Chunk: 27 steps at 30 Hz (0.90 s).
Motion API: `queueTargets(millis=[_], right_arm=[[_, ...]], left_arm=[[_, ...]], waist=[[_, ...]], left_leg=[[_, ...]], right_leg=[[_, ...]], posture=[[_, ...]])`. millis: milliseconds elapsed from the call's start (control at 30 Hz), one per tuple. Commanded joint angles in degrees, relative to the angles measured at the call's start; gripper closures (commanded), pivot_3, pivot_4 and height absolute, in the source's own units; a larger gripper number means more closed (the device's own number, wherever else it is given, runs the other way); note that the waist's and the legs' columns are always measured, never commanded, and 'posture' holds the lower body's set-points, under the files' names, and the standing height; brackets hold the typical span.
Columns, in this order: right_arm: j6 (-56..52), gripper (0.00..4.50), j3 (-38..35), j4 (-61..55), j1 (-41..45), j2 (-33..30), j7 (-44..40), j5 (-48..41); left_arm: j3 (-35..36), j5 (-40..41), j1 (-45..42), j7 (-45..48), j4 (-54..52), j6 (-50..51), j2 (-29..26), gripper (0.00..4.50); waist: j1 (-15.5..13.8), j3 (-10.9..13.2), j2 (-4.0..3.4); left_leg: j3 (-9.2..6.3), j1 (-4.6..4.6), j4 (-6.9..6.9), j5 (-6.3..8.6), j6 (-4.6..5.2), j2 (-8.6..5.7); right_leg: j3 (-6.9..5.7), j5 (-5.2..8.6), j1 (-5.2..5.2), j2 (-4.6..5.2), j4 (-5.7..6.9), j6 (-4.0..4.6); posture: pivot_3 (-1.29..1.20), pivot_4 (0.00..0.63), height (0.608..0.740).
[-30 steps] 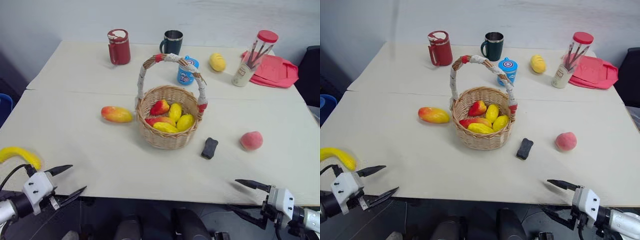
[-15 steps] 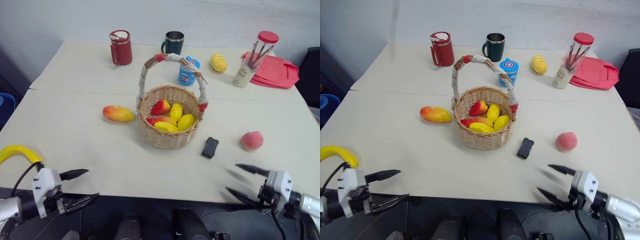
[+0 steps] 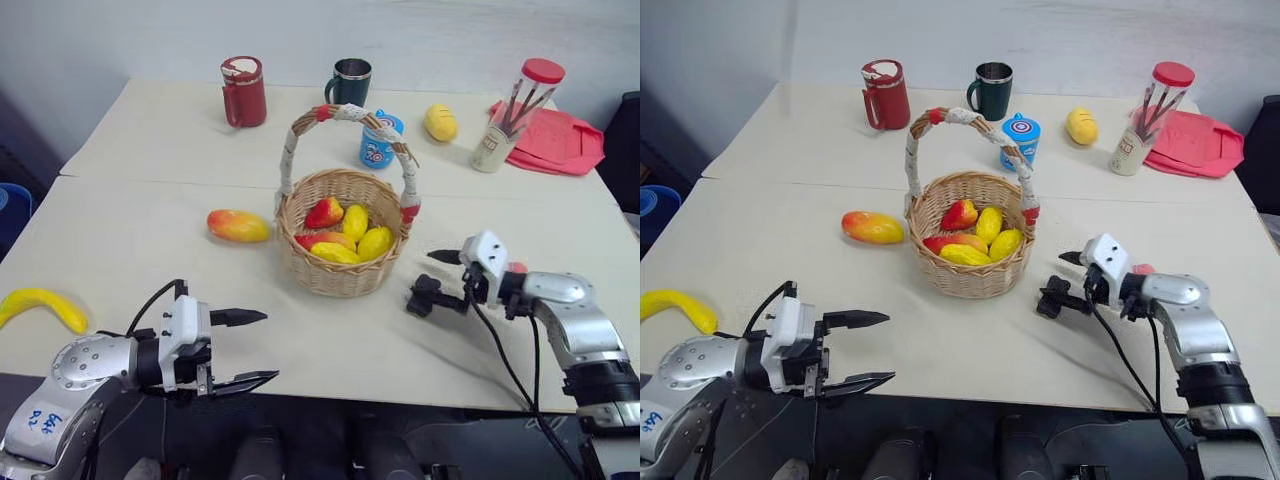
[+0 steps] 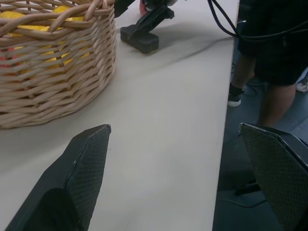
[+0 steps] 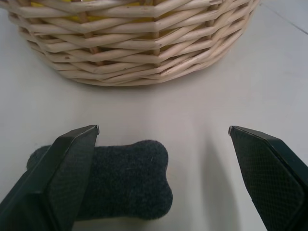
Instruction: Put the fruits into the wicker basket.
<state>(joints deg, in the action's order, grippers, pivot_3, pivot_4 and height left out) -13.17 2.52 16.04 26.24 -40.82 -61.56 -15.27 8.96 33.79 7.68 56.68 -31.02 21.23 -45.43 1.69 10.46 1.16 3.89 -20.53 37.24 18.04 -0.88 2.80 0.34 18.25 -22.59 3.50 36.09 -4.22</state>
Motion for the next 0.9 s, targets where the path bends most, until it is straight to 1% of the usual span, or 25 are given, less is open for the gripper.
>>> queueTargets(millis=[33, 167, 267, 367, 433, 467, 533, 567, 600, 633, 700, 767, 833, 900], right_arm=[[-7.4, 0.04, 3.0, 0.9, -0.4, -0.9, -4.2, 0.2], [-15.5, 0.04, 5.6, -3.3, -2.1, -3.1, -8.9, -1.0], [-20.0, 0.57, 5.9, -7.4, -3.7, -4.1, -10.6, -2.9], [-19.4, 1.53, 4.5, -9.2, -4.7, -3.7, -9.9, -3.7], [-16.4, 2.10, 2.4, -10.6, -5.9, -2.8, -10.4, -5.3], [-17.0, 2.49, 0.6, -11.7, -6.5, -2.6, -10.2, -6.9], [-17.5, 3.09, -2.4, -13.9, -7.8, -2.7, -9.8, -9.4], [-19.1, 3.48, -4.9, -15.9, -8.8, -3.1, -9.9, -12.3], [-22.2, 3.76, -7.3, -18.4, -10.1, -4.0, -10.0, -15.5], [-25.8, 3.85, -10.9, -21.1, -11.1, -4.5, -8.9, -19.3], [-32.1, 3.85, -18.4, -25.1, -12.5, -5.6, -6.2, -26.1], [-36.5, 3.85, -26.2, -25.5, -13.3, -7.2, -3.7, -30.9], [-37.2, 3.85, -33.0, -21.3, -12.7, -9.0, -0.1, -31.3], [-34.9, 3.85, -37.8, -12.0, -10.8, -11.2, 3.8, -28.8]], left_arm=[[0.4, -0.5, 0.6, 0.4, -0.2, -0.8, -0.2, 0.00], [0.1, -1.3, 0.1, 0.7, 0.8, -1.4, 0.0, 0.00], [-0.3, -1.9, -1.1, 1.0, 2.1, -2.0, 0.2, 0.00], [-1.2, -2.6, -2.7, 1.5, 3.6, -2.8, 0.5, 0.00], [-1.9, -3.0, -3.9, 1.7, 4.6, -3.3, 0.8, 0.00], [-2.3, -3.2, -4.5, 1.8, 5.1, -3.6, 1.0, 0.00], [-3.0, -3.5, -5.4, 2.0, 5.7, -3.9, 1.4, 0.00], [-3.4, -3.6, -5.8, 2.2, 6.1, -4.1, 1.6, 0.00], [-3.8, -3.8, -6.1, 2.4, 6.3, -4.3, 1.8, 0.00], [-4.1, -4.0, -6.4, 2.6, 6.6, -4.6, 2.0, 0.00], [-4.6, -4.2, -6.8, 2.9, 7.2, -5.2, 2.5, 0.00], [-4.7, -3.9, -7.3, 2.7, 7.4, -5.3, 3.3, 0.00], [-4.8, -3.3, -8.0, 2.4, 7.5, -5.0, 4.2, 0.00], [-5.2, -3.3, -8.9, 2.2, 7.6, -4.6, 5.1, 0.00]], waist=[[0.0, 0.0, 0.02], [-0.2, 0.0, 0.05], [-0.2, -0.1, 0.08], [-0.1, -0.1, 0.18], [-0.1, -0.1, 0.18], [-0.1, -0.1, 0.17], [-0.1, 0.0, 0.08], [-0.1, 0.0, 0.03], [-0.1, 0.0, -0.01], [-0.2, 0.0, -0.03], [-0.2, 0.0, -0.05], [-0.2, 0.0, -0.05], [-0.2, 0.0, -0.05], [-0.2, 0.0, -0.04]], left_leg=[[0.00, 0.03, 0.00, 0.00, 0.00, 0.00], [-0.09, 0.13, -0.05, 0.00, -0.01, 0.03], [-0.20, 0.12, -0.07, -0.02, -0.04, 0.03], [-0.19, 0.13, -0.07, -0.02, -0.04, 0.02], [-0.18, 0.13, -0.08, -0.02, -0.04, 0.01], [-0.18, 0.12, -0.09, -0.02, -0.04, 0.02], [-0.17, 0.08, -0.12, -0.01, -0.05, 0.02], [-0.16, 0.04, -0.12, -0.01, -0.05, 0.01], [-0.15, -0.01, -0.11, -0.01, -0.04, 0.00], [-0.15, -0.02, -0.10, -0.01, -0.04, 0.00], [-0.17, -0.09, -0.10, -0.01, -0.04, 0.01], [-0.17, -0.10, -0.08, -0.01, -0.04, 0.01], [-0.19, -0.07, -0.08, -0.01, -0.04, 0.01], [-0.17, -0.06, -0.08, -0.02, -0.03, -0.01]], right_leg=[[0.00, 0.00, 0.03, 0.00, 0.00, 0.00], [-0.04, 0.00, 0.10, 0.00, 0.04, 0.00], [-0.13, 0.01, 0.12, 0.02, 0.04, 0.01], [-0.12, 0.01, 0.13, 0.03, 0.04, 0.01], [-0.11, 0.01, 0.12, 0.04, 0.03, 0.01], [-0.12, 0.01, 0.12, 0.03, 0.03, 0.01], [-0.11, 0.01, 0.07, 0.03, 0.02, 0.01], [-0.11, 0.00, 0.04, 0.03, 0.02, 0.01], [-0.11, 0.00, 0.00, 0.03, 0.02, 0.00], [-0.10, -0.01, -0.01, 0.03, 0.02, -0.02], [-0.11, -0.02, -0.05, 0.03, 0.02, -0.04], [-0.09, -0.04, -0.05, 0.04, 0.01, -0.08], [-0.10, -0.05, 0.01, 0.03, -0.03, -0.08], [-0.07, -0.06, 0.02, 0.04, -0.05, -0.09]], posture=[[0.00, 0.150, 0.740], [0.00, 0.150, 0.740], [0.00, 0.150, 0.740], [0.00, 0.150, 0.740], [0.00, 0.150, 0.740], [0.00, 0.150, 0.740], [0.00, 0.150, 0.740], [0.00, 0.150, 0.740], [0.00, 0.150, 0.740], [0.00, 0.150, 0.740], [0.00, 0.150, 0.740], [0.00, 0.150, 0.740], [0.00, 0.150, 0.740], [0.00, 0.150, 0.740]])
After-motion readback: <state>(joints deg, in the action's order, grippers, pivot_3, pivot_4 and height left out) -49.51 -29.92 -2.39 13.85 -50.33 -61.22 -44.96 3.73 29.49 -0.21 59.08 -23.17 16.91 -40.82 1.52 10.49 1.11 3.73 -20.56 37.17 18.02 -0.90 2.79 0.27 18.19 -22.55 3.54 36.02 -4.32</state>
